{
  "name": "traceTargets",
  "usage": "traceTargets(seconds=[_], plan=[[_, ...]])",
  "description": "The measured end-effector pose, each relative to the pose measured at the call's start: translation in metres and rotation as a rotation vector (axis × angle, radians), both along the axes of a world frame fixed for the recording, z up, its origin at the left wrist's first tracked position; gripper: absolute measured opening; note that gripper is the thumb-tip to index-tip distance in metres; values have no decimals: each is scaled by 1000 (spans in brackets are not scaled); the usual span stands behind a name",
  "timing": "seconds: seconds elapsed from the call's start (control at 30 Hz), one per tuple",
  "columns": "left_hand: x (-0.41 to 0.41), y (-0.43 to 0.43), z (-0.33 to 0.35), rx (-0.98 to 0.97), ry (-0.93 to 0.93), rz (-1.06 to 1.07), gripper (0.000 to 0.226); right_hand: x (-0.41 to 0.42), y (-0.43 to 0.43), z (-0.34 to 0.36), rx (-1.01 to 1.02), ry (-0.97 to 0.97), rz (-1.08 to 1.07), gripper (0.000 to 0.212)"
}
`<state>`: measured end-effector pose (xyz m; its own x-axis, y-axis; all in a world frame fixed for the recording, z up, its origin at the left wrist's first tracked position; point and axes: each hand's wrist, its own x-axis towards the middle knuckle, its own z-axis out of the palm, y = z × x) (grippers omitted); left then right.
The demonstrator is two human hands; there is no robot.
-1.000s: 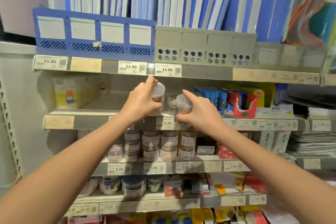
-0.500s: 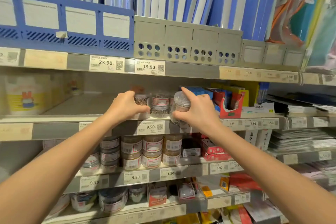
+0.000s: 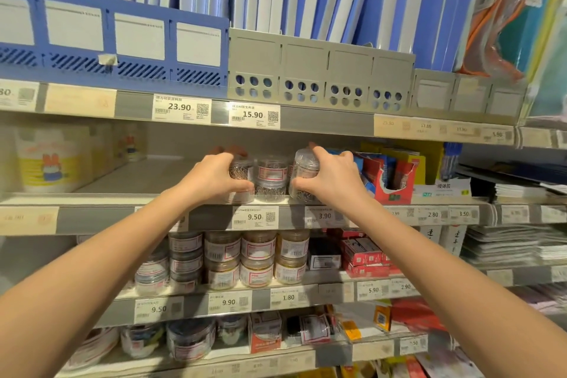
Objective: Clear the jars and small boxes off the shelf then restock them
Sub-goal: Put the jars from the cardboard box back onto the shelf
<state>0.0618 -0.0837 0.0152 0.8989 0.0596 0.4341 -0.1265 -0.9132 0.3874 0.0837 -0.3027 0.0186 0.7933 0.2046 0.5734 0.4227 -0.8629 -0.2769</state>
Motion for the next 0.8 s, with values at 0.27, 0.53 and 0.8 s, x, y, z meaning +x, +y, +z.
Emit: traceTargets(seconds=[0.27, 0.53, 0.8], plan=[[-3, 0, -1, 53, 0, 20, 43, 12, 3, -3, 64, 10, -1, 70], [-5, -3, 0, 73, 8, 39, 54, 19, 6, -6, 70, -17, -30, 66], [-2, -7, -2, 70, -2, 71, 41, 20, 14, -18, 3, -7, -53, 63]])
